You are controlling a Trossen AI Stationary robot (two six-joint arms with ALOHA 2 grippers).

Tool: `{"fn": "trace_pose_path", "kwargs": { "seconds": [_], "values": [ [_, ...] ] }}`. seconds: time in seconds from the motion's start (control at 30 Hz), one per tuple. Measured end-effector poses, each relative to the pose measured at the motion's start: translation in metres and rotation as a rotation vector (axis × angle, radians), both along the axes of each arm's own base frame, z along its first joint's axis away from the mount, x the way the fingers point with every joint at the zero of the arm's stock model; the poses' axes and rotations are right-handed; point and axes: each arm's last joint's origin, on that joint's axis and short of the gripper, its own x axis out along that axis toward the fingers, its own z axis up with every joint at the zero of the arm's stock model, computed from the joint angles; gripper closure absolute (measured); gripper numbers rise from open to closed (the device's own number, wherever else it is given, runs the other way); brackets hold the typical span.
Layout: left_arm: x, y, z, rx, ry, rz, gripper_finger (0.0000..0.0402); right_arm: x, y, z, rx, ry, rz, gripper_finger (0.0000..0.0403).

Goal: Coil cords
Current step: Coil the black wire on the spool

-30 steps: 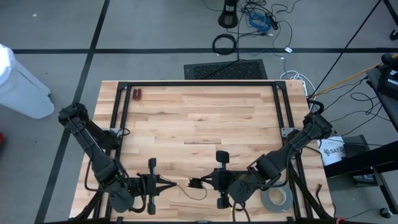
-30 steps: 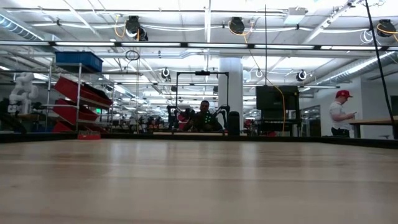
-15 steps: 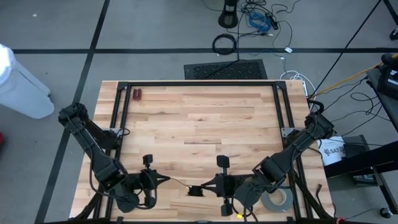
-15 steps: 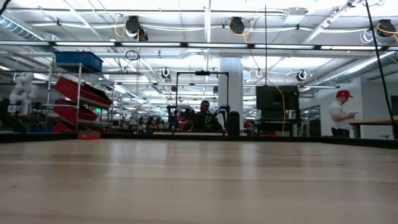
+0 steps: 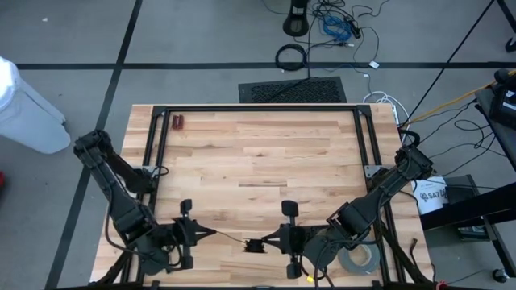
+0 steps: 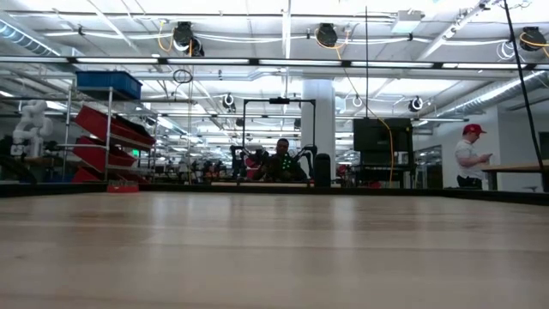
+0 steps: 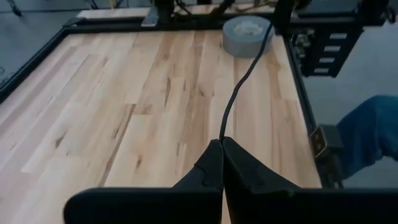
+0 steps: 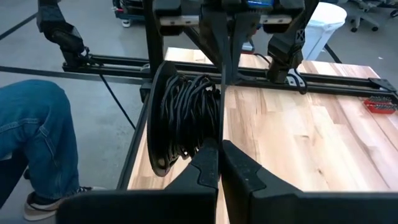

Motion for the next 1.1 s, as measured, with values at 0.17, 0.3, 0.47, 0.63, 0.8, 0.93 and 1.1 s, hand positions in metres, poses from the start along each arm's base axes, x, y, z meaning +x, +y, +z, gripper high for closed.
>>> {"fn": "trace_pose_path", "kwargs": {
  "seconds": [0.17, 0.3, 0.47, 0.63, 0.8, 0.93, 1.1],
  "values": [
    [-0.003, -0.002, 0.007, -0.03, -0.054, 0.01, 0.0401, 0.0, -0.001, -0.002, -0.013, 0.014, -0.001, 0.0403],
    [-0.001, -0.003, 0.014, -0.053, -0.109, 0.011, 0.0401, 0.007, -0.003, -0.009, -0.038, 0.028, -0.01, 0.0403],
    [0.005, -0.001, 0.023, -0.075, -0.175, 0.019, 0.0401, 0.019, -0.008, -0.019, -0.075, 0.05, -0.032, 0.0403],
    [0.017, 0.007, 0.029, -0.108, -0.228, 0.075, 0.0401, 0.031, -0.013, -0.032, -0.11, 0.06, -0.093, 0.0403],
    [0.03, 0.018, 0.032, -0.137, -0.251, 0.126, 0.0401, 0.042, -0.019, -0.039, -0.151, 0.025, -0.205, 0.0403],
    [0.038, 0.025, 0.032, -0.162, -0.245, 0.134, 0.0401, 0.045, -0.024, -0.04, -0.166, -0.01, -0.32, 0.0403],
    [0.045, 0.032, 0.034, -0.19, -0.256, 0.146, 0.0401, 0.046, -0.027, -0.04, -0.145, -0.036, -0.386, 0.0403]
  ]
}}
